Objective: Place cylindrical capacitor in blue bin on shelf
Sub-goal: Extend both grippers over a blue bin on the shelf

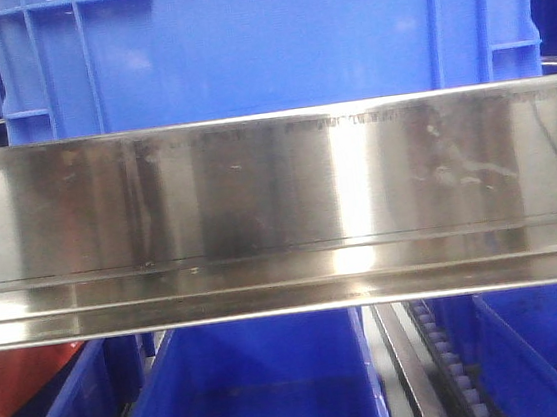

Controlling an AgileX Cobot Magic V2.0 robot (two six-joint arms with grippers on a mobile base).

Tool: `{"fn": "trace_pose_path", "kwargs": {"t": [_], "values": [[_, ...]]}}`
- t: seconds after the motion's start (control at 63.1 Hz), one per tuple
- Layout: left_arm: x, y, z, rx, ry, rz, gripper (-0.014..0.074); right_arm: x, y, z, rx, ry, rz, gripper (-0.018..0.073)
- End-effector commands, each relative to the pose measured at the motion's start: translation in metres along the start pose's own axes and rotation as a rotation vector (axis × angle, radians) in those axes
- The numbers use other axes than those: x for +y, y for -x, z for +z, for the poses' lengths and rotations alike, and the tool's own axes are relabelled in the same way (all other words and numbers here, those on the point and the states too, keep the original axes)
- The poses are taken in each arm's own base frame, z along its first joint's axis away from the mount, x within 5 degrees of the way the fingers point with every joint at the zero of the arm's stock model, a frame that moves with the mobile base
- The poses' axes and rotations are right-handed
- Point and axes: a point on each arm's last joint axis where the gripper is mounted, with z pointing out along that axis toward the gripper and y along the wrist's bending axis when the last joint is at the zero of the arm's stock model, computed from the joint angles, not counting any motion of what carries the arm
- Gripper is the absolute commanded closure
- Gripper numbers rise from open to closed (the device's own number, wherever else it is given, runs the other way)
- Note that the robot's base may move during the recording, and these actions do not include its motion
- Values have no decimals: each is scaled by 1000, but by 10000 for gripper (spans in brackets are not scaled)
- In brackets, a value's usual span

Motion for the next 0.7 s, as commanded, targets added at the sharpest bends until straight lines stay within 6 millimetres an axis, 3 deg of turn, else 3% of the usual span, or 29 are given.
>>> {"fn": "trace_pose_path", "kwargs": {"t": [0.0, 0.269, 0.396, 0.507, 0.681], "values": [[0, -3, 2, 35, 4, -17, 708, 1, 6, -2, -41, 10, 21, 723], [2, 33, -36, -77, 7, -53, 708, 6, 34, -20, -2, 36, 15, 720], [2, 43, -43, -103, 8, -55, 708, 6, 44, -22, -38, 36, 14, 720], [0, 47, -35, -95, -7, -87, 708, 7, 49, -12, -24, 49, 40, 720], [-6, 53, -6, -16, -51, -156, 708, 13, 60, 20, 44, 113, 164, 720]]}}
